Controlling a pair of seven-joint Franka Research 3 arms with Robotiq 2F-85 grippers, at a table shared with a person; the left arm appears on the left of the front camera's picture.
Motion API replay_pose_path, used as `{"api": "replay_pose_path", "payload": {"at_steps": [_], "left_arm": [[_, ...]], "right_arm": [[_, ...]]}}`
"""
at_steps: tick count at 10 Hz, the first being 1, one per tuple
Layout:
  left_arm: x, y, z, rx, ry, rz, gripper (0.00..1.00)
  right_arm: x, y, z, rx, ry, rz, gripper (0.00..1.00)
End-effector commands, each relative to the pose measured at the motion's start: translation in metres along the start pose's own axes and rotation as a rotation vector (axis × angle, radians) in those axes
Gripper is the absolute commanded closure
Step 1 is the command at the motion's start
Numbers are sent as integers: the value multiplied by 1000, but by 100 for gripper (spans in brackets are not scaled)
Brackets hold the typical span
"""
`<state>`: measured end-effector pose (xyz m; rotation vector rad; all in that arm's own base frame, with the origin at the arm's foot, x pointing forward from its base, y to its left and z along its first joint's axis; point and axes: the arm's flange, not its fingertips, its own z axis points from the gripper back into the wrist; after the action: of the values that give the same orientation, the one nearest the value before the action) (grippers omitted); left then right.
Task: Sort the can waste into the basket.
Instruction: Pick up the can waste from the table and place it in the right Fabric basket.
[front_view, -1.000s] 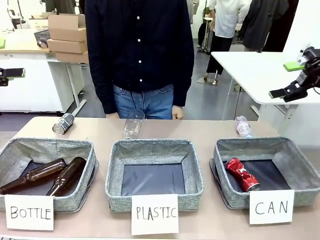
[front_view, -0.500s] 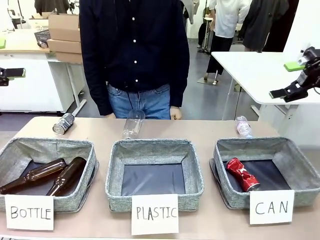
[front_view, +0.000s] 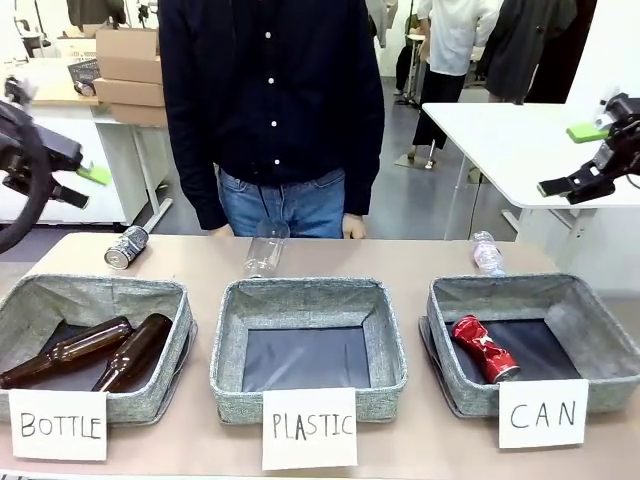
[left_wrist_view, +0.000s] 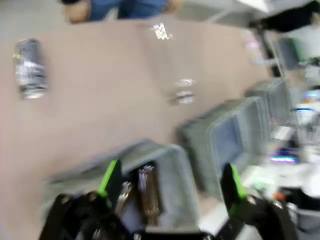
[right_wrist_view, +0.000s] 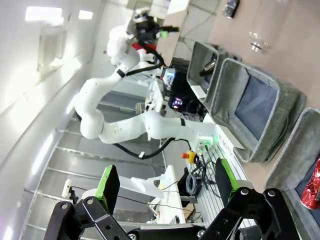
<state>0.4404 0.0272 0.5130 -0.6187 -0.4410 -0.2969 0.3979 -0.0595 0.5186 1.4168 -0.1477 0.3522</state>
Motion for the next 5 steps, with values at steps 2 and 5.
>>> {"api": "replay_pose_path", "payload": {"at_steps": [2, 5], "left_arm": [[30, 11, -7, 730, 240, -93, 0], [26, 18, -13, 317, 80, -72, 0]], "right_arm": [[1, 1, 2, -12, -2, 18, 0], [1, 1, 2, -12, -2, 18, 0]]}}
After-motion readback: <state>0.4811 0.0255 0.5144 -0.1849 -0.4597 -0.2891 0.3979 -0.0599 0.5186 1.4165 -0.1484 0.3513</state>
